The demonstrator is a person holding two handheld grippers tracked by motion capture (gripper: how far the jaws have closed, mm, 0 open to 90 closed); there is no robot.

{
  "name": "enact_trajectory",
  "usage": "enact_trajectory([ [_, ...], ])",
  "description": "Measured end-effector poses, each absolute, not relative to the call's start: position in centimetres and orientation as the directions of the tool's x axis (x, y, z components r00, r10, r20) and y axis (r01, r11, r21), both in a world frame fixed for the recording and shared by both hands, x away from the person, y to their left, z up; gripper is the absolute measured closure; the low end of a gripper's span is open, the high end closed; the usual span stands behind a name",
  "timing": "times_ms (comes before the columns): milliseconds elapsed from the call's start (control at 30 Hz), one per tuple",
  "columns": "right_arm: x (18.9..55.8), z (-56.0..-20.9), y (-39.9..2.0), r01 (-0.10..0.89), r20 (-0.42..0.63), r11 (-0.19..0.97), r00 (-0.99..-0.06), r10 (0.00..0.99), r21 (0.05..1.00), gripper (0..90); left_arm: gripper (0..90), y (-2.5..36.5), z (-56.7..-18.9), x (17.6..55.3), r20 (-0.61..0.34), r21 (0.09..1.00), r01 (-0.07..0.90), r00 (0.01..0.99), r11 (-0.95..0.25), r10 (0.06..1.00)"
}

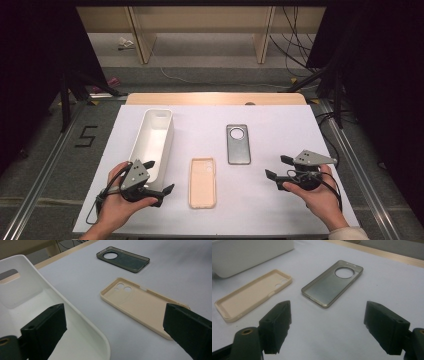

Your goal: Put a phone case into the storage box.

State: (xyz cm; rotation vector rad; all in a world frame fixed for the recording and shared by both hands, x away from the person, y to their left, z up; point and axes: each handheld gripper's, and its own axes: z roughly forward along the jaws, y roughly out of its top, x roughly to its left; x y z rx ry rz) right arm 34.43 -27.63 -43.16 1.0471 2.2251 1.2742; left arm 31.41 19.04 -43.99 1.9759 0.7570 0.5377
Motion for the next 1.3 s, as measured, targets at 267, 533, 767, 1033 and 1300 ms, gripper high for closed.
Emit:
enact_trajectory([
  [267,34.6,-43.4,-27.5,0.415,0.025,0.351,-0.675,0.738,0.840,23.3,4.4,19.0,-44.0,31.4,0.067,0.877,0.290,0.717,-0.384,0.694],
  [533,35.4,-43.5,-27.0,0.388,-0.047,0.448,-0.712,0.700,0.806,23.3,4.5,18.8,-44.0,31.2,0.070,0.876,0.288,0.719,-0.387,0.691],
  [767,36.9,-43.3,-25.0,0.339,-0.161,0.609,-0.770,0.618,0.717,23.4,4.5,18.8,-44.0,31.2,0.069,0.875,0.288,0.721,-0.389,0.689],
  [1033,39.4,-42.8,-21.8,0.259,-0.265,0.751,-0.825,0.500,0.608,23.8,4.5,18.8,-44.0,31.2,0.066,0.876,0.288,0.723,-0.387,0.687],
  [1300,41.6,-43.5,-18.8,0.194,-0.341,0.868,-0.863,0.372,0.457,25.1,4.5,18.8,-44.0,31.1,0.065,0.877,0.285,0.727,-0.386,0.684],
])
